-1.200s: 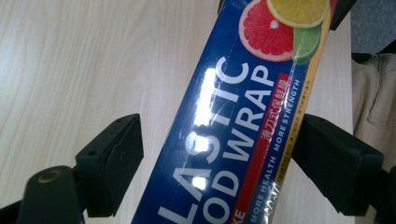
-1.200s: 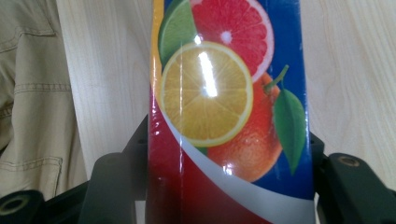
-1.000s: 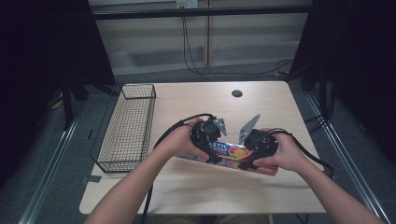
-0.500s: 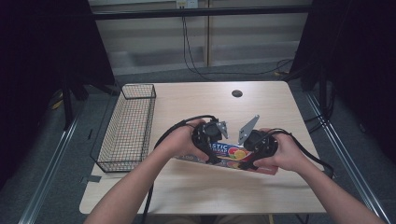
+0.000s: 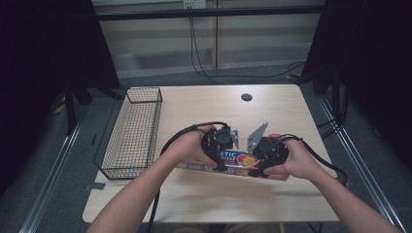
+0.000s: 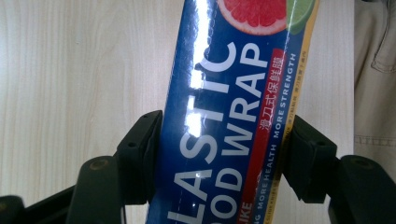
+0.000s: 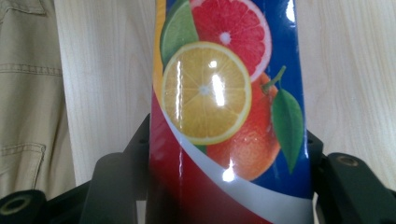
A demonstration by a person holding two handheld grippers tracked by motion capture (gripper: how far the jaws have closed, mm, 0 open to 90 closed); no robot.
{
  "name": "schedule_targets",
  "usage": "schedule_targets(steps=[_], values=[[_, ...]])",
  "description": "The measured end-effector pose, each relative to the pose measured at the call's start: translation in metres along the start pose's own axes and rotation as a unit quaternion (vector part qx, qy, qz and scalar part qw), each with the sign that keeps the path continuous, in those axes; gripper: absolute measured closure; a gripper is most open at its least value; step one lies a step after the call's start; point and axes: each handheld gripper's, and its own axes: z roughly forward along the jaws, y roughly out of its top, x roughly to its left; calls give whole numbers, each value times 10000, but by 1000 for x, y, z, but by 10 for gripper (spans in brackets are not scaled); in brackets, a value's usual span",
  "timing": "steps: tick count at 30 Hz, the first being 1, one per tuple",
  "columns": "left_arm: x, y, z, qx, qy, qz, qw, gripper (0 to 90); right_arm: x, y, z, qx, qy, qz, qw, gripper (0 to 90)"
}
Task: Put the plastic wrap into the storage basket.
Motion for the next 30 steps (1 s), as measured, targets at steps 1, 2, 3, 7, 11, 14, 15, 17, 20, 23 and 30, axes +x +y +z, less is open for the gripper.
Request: schedule_targets(steps=[1, 2, 3, 7, 11, 14, 15, 17, 20, 23, 30], values=[[0, 0, -1, 35, -8, 34, 10000, 367, 0, 0, 0, -18, -7, 1, 10000, 431], [1, 0, -3, 142, -21, 113, 9998, 365, 1, 0, -1, -16, -4, 54, 10000, 431], [0, 0, -2, 53, 11, -1, 10000, 364, 1, 1, -1, -32, -3, 47, 10000, 431], [1, 0, -2, 159, 1, 70, 9998, 359, 1, 2, 0, -59, -26, -38, 10000, 430], [0, -1, -2, 193, 27, 36, 9998, 353, 0, 2, 1, -84, -11, -43, 10000, 430], [-1, 0, 0, 254, 73, 46, 9996, 344, 0, 3, 1, -96, -13, -42, 9999, 430], [-1, 0, 1, 271, 40, 33, 9996, 344, 0, 3, 1, -112, -9, -43, 9999, 430], [-1, 0, 2, 304, 83, 140, 9994, 348, 0, 3, 0, -118, -9, -73, 9999, 429], [-2, -1, 2, 318, 94, 167, 9993, 361, 0, 3, 0, -149, -15, -99, 9998, 430], [-6, 1, 4, 396, 111, 176, 9990, 394, 2, 3, 0, -118, 13, -155, 9998, 430], [-13, 5, 1, 560, 91, 106, 9983, 421, 1, 3, -1, -123, 109, -396, 9991, 419]])
